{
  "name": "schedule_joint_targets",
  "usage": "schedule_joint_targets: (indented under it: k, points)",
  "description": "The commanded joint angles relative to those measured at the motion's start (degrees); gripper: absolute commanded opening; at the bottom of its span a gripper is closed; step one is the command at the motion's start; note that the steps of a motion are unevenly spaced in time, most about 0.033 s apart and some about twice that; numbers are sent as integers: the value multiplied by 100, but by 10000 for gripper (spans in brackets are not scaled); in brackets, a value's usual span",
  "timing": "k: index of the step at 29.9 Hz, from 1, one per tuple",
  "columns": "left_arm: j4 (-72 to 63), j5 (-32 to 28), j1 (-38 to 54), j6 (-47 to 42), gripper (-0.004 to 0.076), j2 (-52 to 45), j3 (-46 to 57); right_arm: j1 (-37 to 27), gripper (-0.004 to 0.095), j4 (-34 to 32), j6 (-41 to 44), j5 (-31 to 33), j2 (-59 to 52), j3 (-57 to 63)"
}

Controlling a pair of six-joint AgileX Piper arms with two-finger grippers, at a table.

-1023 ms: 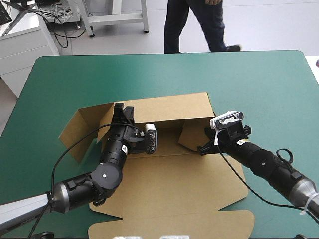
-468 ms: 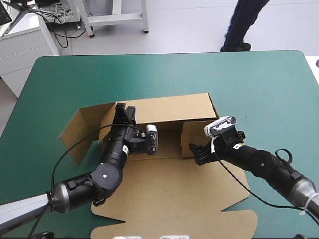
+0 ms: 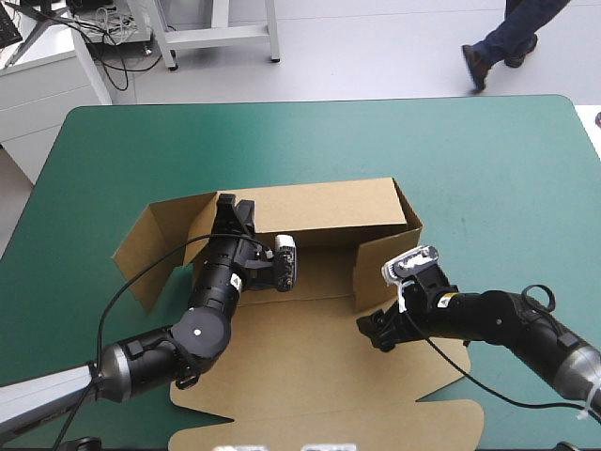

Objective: Fold the box

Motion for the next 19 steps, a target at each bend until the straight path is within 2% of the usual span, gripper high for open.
schedule_joint_targets:
  k: [1,6,9,11,15,19]
  points:
    - [288,196,-43,-44,-10,-190,-174,-14,803,-193,320,612,-397,-147]
    - [288,196,-43,-44,-10,-190,-174,-14,773,-196,700,754,-1012,-189]
    - [288,196,-43,-55,-10,-190,-174,-14,766,-448,1285,754,-1395,-385]
    - [288,196,-43,-55,-10,-190,-174,-14,766,-903,1945,754,-1558,-629]
    - [288,196,-43,-55,-10,-190,-174,-14,765,-2224,3134,992,-1561,-1306]
    - [313,196,-43,-44,-10,-190,-174,-14,758,-3407,3816,1274,-1417,-2053]
